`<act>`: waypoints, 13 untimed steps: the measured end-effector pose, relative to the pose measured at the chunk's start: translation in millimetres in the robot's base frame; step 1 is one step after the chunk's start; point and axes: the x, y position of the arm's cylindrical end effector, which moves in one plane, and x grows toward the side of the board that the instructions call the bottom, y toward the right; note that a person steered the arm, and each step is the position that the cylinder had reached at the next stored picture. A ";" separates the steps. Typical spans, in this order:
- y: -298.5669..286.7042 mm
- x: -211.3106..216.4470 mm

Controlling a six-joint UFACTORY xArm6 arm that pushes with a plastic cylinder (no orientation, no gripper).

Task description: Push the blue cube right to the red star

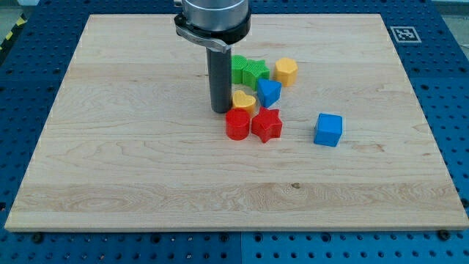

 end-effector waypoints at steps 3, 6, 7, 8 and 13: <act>-44.5 -39.4; -52.6 -159.7; 11.3 -156.0; 42.7 -126.6; 1.9 -118.3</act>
